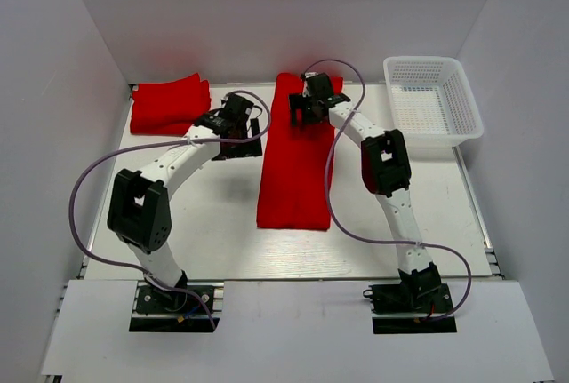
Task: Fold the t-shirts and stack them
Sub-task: Rotate the tshirt 90 degrees, then grab the bottom of the folded rectangular tshirt with both arms
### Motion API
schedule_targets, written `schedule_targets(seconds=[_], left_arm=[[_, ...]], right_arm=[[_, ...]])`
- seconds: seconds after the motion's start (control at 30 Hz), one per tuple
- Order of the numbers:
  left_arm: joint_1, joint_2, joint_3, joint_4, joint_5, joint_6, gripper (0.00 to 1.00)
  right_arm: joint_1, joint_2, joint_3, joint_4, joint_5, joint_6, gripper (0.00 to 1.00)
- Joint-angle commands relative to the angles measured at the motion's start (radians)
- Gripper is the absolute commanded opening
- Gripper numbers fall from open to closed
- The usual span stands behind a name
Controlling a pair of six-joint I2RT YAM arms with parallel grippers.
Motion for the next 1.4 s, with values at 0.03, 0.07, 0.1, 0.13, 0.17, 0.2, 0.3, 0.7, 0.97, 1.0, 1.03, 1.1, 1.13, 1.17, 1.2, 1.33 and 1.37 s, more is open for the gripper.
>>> schedule_targets(seconds=[0.03,0.07,0.1,0.13,0.17,0.2,0.3,0.7,0.97,1.0,1.03,1.1,1.13,1.17,1.2,1.33,1.37], left_arm=[[0.010,0.015,-0.023,0.014,0.081,0.026,1.00],[0.010,0.015,-0.023,0.000,0.096,0.026,1.00],[0.010,0.015,-0.012,-0.014,0.097,0.026,1.00],[0.010,0.000,-0.012,-0.037,0.097,0.026,1.00],[0.019,-0.011,-0.030,-0.037,0.097,0.026,1.00],[0.019,-0.024,-0.046,-0.046,0.097,0.026,1.00],[0.019,-0.098,-0.142,-0.017,0.107,0.026,1.00],[-0.056,-0.317,-0.570,0.262,0.359,0.044,1.00],[-0.160,-0.245,-0.586,0.308,0.359,0.021,1.00],[-0.172,-0.254,-0.597,0.319,0.336,0.007,1.00],[-0.173,-0.264,-0.609,0.330,0.327,0.007,1.00],[-0.182,-0.279,-0.621,0.351,0.304,-0.002,1.00],[-0.192,-0.279,-0.621,0.363,0.304,-0.002,1.00],[-0.192,-0.279,-0.621,0.376,0.304,-0.002,1.00],[-0.205,-0.262,-0.621,0.376,0.293,-0.011,1.00],[-0.217,-0.216,-0.621,0.376,0.293,-0.020,0.92],[-0.228,-0.204,-0.621,0.386,0.284,-0.029,0.91]], right_arm=[[-0.023,0.034,0.026,0.123,-0.119,-0.129,0.90],[-0.020,0.018,0.022,0.132,-0.134,-0.142,0.90],[-0.020,0.003,0.005,0.141,-0.157,-0.169,0.90],[-0.015,-0.067,-0.022,0.160,-0.185,-0.188,0.90],[-0.012,-0.098,-0.042,0.169,-0.191,-0.226,0.90],[-0.009,-0.129,-0.128,0.178,-0.199,-0.234,0.90],[-0.012,-0.334,-0.287,0.187,-0.205,-0.214,0.90],[0.050,-1.063,-1.151,0.145,-0.042,0.223,0.90],[0.093,-1.256,-1.473,0.055,-0.119,0.346,0.90],[0.098,-1.266,-1.486,0.059,-0.119,0.351,0.90],[0.103,-1.267,-1.495,0.065,-0.125,0.349,0.90],[0.109,-1.267,-1.521,0.086,-0.127,0.358,0.90],[0.110,-1.263,-1.529,0.098,-0.131,0.358,0.90],[0.116,-1.252,-1.529,0.108,-0.128,0.363,0.90],[0.116,-1.247,-1.531,0.109,-0.128,0.361,0.90],[0.123,-1.223,-1.532,0.109,-0.114,0.367,0.90],[0.123,-1.223,-1.538,0.129,-0.116,0.366,0.90]])
